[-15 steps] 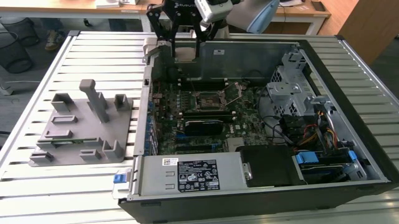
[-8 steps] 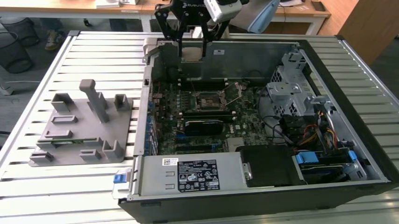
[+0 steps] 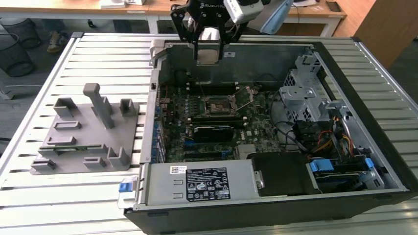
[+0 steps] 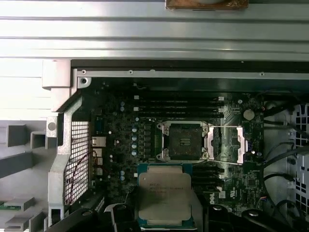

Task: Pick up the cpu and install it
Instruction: 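Pick up the cpu and move it towards the insertion slot, then place the cpu into insertion slot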

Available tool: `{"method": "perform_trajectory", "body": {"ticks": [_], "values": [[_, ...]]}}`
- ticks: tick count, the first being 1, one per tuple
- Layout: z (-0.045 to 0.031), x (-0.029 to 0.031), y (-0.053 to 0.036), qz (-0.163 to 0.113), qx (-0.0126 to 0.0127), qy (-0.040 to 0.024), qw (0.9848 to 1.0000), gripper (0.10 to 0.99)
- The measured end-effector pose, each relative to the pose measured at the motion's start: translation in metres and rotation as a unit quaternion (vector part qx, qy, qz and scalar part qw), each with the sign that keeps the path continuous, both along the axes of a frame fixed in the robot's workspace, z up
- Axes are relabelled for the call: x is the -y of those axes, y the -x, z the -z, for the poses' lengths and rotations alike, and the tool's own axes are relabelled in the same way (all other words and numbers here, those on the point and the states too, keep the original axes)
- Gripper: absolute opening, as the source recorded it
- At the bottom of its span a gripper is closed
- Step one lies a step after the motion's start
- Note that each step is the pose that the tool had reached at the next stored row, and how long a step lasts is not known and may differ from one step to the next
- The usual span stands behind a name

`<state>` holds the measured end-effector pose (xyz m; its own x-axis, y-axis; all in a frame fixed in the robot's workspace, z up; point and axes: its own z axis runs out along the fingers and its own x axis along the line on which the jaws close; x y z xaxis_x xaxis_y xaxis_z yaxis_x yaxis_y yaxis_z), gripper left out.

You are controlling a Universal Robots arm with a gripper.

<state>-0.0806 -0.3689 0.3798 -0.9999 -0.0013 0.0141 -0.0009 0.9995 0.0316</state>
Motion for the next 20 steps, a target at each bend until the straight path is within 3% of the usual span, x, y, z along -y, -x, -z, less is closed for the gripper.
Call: {"method": "perform_trajectory", "body": {"ticks": [14,20], "values": [[0.0001,0.0,-0.0238,0.0,0.0,0.0,1.0,0.525],[0.0001,0.0,-0.0274,0.0,0.0,0.0,1.0,0.525]]}}
